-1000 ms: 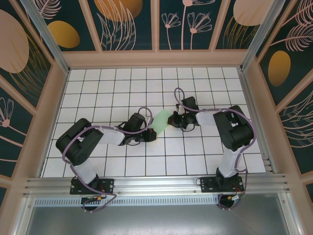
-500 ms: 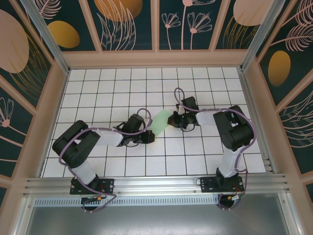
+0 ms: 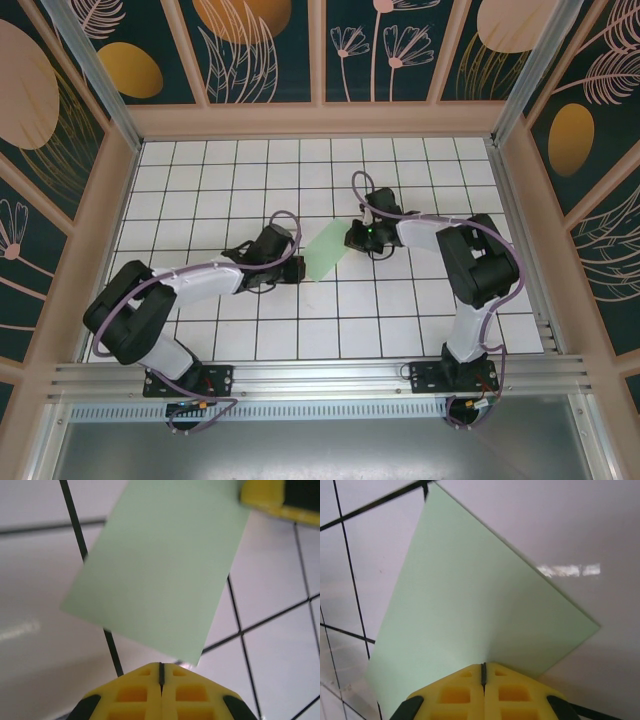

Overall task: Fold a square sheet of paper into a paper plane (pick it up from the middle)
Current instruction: Fold the square sheet of paper in half at the center of the table, then rotate the paper at the center of the table.

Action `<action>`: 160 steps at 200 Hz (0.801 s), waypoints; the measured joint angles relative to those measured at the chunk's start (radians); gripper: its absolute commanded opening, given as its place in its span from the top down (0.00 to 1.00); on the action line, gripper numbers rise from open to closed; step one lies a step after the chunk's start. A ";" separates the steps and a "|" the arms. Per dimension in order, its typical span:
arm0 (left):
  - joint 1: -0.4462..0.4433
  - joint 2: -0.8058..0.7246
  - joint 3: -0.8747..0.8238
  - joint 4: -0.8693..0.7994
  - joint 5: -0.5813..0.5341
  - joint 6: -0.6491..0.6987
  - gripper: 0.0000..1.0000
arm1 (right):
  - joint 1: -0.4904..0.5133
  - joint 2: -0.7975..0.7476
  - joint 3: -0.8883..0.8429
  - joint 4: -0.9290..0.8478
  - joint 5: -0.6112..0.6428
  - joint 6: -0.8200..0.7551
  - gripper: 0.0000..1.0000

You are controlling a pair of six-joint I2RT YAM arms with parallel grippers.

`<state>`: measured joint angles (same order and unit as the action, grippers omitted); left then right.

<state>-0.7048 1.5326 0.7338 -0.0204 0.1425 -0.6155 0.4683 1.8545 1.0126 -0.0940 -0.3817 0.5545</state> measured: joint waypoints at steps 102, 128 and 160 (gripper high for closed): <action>0.219 -0.064 -0.005 -0.026 -0.288 -0.182 0.26 | 0.249 0.163 0.269 -0.086 0.098 0.028 0.95; 0.242 -0.072 -0.005 -0.030 -0.315 -0.202 0.16 | 0.253 0.196 0.305 -0.117 0.101 0.026 0.95; 0.263 -0.075 -0.009 -0.029 -0.334 -0.213 0.02 | 0.271 0.198 0.305 -0.147 0.092 -0.027 0.95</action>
<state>-0.4419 1.4574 0.7246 -0.0494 -0.1913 -0.8288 0.7395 2.0525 1.3178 -0.2409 -0.2901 0.5274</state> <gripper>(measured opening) 0.953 0.051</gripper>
